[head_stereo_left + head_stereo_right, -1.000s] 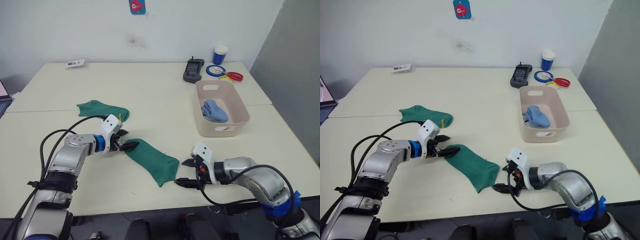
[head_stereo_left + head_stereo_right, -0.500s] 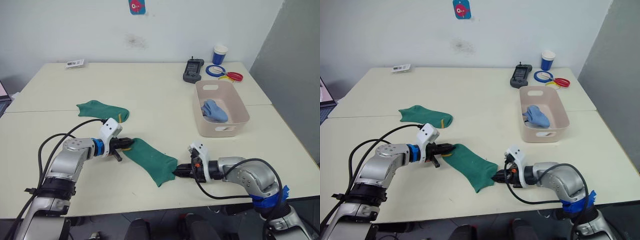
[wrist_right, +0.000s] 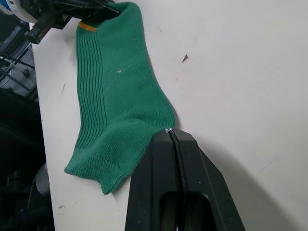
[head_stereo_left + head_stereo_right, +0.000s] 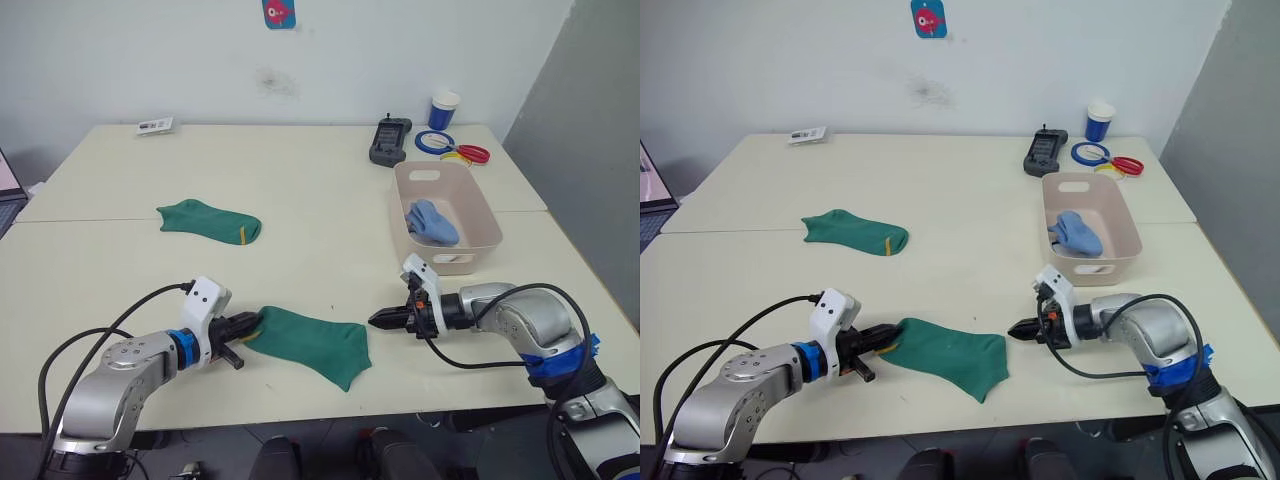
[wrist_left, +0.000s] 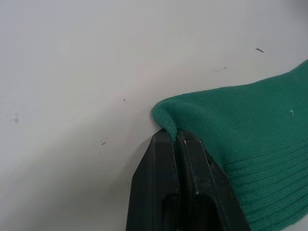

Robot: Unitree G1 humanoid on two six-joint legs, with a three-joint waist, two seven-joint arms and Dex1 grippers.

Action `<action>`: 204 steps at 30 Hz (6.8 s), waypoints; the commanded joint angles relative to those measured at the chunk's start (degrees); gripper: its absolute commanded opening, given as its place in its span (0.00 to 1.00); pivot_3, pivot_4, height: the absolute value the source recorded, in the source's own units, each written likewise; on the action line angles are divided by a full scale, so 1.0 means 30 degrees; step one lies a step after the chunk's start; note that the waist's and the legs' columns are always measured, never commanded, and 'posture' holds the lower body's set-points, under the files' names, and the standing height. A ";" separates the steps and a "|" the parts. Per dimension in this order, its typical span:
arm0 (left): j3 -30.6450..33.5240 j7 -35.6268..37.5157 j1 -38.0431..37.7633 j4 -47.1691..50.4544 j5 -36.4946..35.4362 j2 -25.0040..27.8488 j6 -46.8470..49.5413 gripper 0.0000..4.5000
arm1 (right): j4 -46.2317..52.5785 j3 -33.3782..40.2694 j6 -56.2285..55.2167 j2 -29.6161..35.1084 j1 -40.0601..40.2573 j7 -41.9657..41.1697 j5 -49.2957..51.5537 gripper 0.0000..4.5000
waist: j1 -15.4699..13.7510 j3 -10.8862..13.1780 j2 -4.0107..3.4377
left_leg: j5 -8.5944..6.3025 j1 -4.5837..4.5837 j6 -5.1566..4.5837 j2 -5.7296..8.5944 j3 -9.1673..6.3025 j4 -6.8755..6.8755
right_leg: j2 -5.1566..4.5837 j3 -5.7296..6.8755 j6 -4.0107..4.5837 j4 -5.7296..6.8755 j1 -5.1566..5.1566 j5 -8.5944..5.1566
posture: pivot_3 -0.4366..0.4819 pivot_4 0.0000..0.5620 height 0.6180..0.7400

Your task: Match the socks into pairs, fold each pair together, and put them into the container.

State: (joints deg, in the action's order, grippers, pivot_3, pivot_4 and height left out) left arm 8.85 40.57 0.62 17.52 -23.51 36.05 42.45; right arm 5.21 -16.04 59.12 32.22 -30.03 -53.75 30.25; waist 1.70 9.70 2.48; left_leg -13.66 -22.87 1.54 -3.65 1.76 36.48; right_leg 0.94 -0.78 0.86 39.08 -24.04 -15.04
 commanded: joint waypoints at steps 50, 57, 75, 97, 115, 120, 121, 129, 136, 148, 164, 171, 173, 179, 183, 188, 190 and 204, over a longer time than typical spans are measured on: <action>0.0385 -0.2356 -0.2641 0.3486 -0.0570 -0.0768 -0.0940 0.50 | -0.3672 -0.0855 -0.6377 0.2527 -0.2683 -0.5560 -0.3473 0.69 | 0.0013 0.0012 -0.0017 | -0.0001 0.0001 -0.0002 0.0004 -0.0012 0.0001 | 0.0001 -0.0013 0.0005 -0.0003 -0.0005 0.0002 | 0.48 0.27 1.00; 0.2693 0.3090 -0.5023 0.2229 0.0014 0.1799 -0.7765 0.77 | 0.1559 0.0152 -1.5348 0.3497 0.2272 -0.6371 -0.4853 0.69 | 0.0015 0.0017 -0.0019 | -0.0001 0.0004 0.0000 0.0004 0.0002 -0.0007 | -0.0002 -0.0013 0.0003 -0.0018 -0.0005 -0.0002 | 0.48 0.27 1.00; -0.3474 0.6690 0.0208 -0.6119 0.7037 0.3006 -2.0594 0.64 | -0.2159 -0.2849 -2.5146 0.1412 0.3139 -0.4490 -1.1294 0.55 | -0.0051 0.0019 -0.0044 | 0.0000 0.0057 0.0002 -0.0007 0.0068 -0.0013 | 0.0000 -0.0025 0.0011 -0.0002 0.0024 0.0000 | 0.48 0.27 1.00; -0.1597 0.9519 -0.4129 0.3782 -0.2959 0.7301 -1.1286 0.00 | 0.7927 -0.0001 -1.0933 0.5288 0.4190 -0.7236 -0.0293 0.00 | 0.0009 0.0033 -0.0058 | -0.0001 0.0050 0.0003 -0.0043 0.0035 -0.0014 | -0.0009 -0.0013 0.0013 0.0008 0.0021 -0.0004 | 0.48 0.27 1.00; -0.5788 1.0314 0.3705 -0.3206 -0.0725 0.7186 -0.5146 0.00 | 0.1115 -0.0989 -0.7280 0.2597 0.1645 -0.4492 -0.0284 0.00 | -0.0015 0.0047 -0.0078 | -0.0007 -0.0043 -0.0010 -0.0003 0.0030 0.0090 | 0.0099 -0.0019 0.0008 -0.0003 -0.0022 -0.0005 | 0.48 0.27 1.00; -0.6877 1.1000 0.4804 -0.5117 0.1205 0.6578 -0.6459 0.00 | -0.1220 -0.1018 -0.9095 0.1953 0.0628 -0.4633 -0.2046 0.00 | -0.0012 0.0047 -0.0080 | -0.0036 -0.0032 -0.0060 -0.0005 0.0030 0.0089 | 0.0113 -0.0037 0.0010 -0.0007 -0.0020 -0.0006 | 0.48 0.27 1.00; -0.6966 1.0992 0.5051 -0.5446 0.1467 0.6343 -0.6608 0.00 | -0.1533 -0.1058 -0.9358 0.1911 0.0516 -0.4771 -0.2336 0.00 | -0.0025 0.0047 -0.0080 | -0.0036 -0.0032 -0.0061 -0.0005 0.0029 0.0095 | 0.0114 -0.0035 0.0010 0.0002 -0.0021 -0.0006 | 0.48 0.27 1.00; -0.7206 1.0463 0.7207 -0.8137 0.3350 0.4453 -0.7614 0.00 | -0.2871 -0.0962 -1.0277 0.1296 0.0025 -0.5096 -0.3616 0.00 | -0.0064 0.0045 -0.0082 | -0.0036 -0.0034 -0.0061 -0.0001 0.0030 0.0130 | 0.0112 -0.0039 0.0007 0.0014 -0.0006 -0.0004 | 0.48 0.27 1.00; -0.7038 1.0347 0.7852 -0.8524 0.3840 0.3452 -0.8304 0.00 | -0.2982 -0.0635 -1.0028 0.1139 -0.0060 -0.5021 -0.3894 0.00 | -0.0057 0.0044 -0.0083 | -0.0036 -0.0033 -0.0062 -0.0001 0.0026 0.0139 | 0.0110 -0.0036 0.0007 0.0030 -0.0002 -0.0003 | 0.48 0.27 1.00; -0.2704 0.7865 0.5842 -0.4784 0.0698 0.2235 -0.7539 0.49 | 0.1527 0.1167 -1.0435 0.1434 0.0679 -0.3871 -0.3323 0.62 | 0.0057 0.0044 -0.0082 | -0.0036 -0.0035 -0.0061 -0.0022 0.0014 0.0137 | 0.0053 -0.0035 0.0007 0.0035 -0.0004 -0.0002 | 0.48 0.27 1.00; -0.5680 0.5739 0.2438 -0.3507 0.4445 0.1065 -1.0430 0.00 | -0.1146 -0.3139 -1.6032 -0.0714 0.2845 -0.1942 -0.9043 0.00 | -0.0010 0.0041 -0.0081 | -0.0035 -0.0014 -0.0060 0.0002 0.0028 0.0140 | 0.0037 -0.0030 0.0006 0.0043 0.0011 -0.0002 | 0.48 0.27 1.00; -0.4661 0.5771 0.1738 -0.4977 0.4310 0.2067 -1.0510 0.00 | -0.1330 -0.1632 -1.6657 0.1083 0.4092 -0.2330 -0.8508 0.00 | -0.0010 0.0014 -0.0096 | -0.0039 0.0129 -0.0064 -0.0005 0.0024 0.0119 | 0.0025 -0.0023 0.0009 -0.0003 0.0165 -0.0005 | 0.48 0.27 1.00; -0.4229 0.5842 0.1605 -0.5083 0.3917 0.2231 -1.0287 0.00 | -0.1112 -0.1261 -1.6806 0.1643 0.4535 -0.2468 -0.8378 0.00 | -0.0009 0.0010 -0.0104 | -0.0043 0.0173 -0.0069 -0.0005 0.0029 0.0109 | 0.0018 -0.0026 0.0009 -0.0013 0.0203 -0.0007 | 0.48 0.27 1.00; -0.2822 0.6364 0.1178 -0.4636 0.1968 0.2366 -0.9227 0.00 | 0.0476 0.0164 -1.6021 0.2334 0.5579 -0.2717 -0.6903 0.00 | 0.0000 0.0001 -0.0105 | -0.0045 0.0200 -0.0072 -0.0008 0.0032 0.0099 | 0.0011 -0.0025 0.0012 -0.0016 0.0223 -0.0012 | 0.48 0.27 1.00; -0.1202 0.5803 0.0605 -0.3700 0.0066 0.1829 -0.7926 0.00 | 0.3986 0.1754 -1.1898 0.0711 0.5021 -0.1319 -0.3396 0.00 | 0.0086 0.0019 -0.0115 | -0.0045 0.0184 -0.0071 -0.0025 0.0029 0.0094 | 0.0014 -0.0031 0.0014 -0.0002 0.0196 -0.0013 | 0.48 0.27 1.00; 0.2747 0.2697 -0.0614 -0.4195 -0.0479 0.0611 -0.8766 0.12 | 0.6312 0.2144 -0.9623 -0.0181 0.3530 0.0886 -0.3124 0.19 | 0.0068 0.0020 -0.0115 | -0.0045 0.0161 -0.0068 -0.0029 -0.0002 0.0095 | 0.0002 -0.0028 0.0011 -0.0003 0.0181 -0.0011 | 0.48 0.27 1.00; 0.4002 0.1617 -0.1343 -0.3834 -0.0774 0.0070 -0.8670 0.25 | 0.6604 0.2132 -0.8962 -0.0870 0.2804 0.1879 -0.3027 0.34 | 0.0052 0.0018 -0.0105 | -0.0046 0.0159 -0.0068 -0.0030 -0.0007 0.0091 | 0.0000 -0.0023 0.0012 -0.0015 0.0180 -0.0012 | 0.48 0.27 1.00; 0.3390 -0.3703 -0.0184 -0.4152 0.1860 -0.2869 -1.0032 0.99 | 0.4582 0.1298 -0.9334 -0.3538 -0.0089 0.4583 -0.4797 1.00 | -0.0180 0.0011 -0.0090 | -0.0046 0.0075 -0.0067 0.0001 0.0005 0.0090 | -0.0038 0.0028 0.0013 -0.0030 0.0149 -0.0010 | 0.48 0.27 1.00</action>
State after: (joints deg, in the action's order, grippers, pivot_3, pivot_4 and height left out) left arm 20.70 30.37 -3.66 6.09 -19.57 26.54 13.19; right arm 17.31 -12.58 31.87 21.58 -29.63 -40.55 16.32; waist 1.16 9.73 2.21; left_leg -13.80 -22.64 1.34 -3.64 1.77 36.75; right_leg 0.83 -0.67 0.90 38.99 -23.58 -15.07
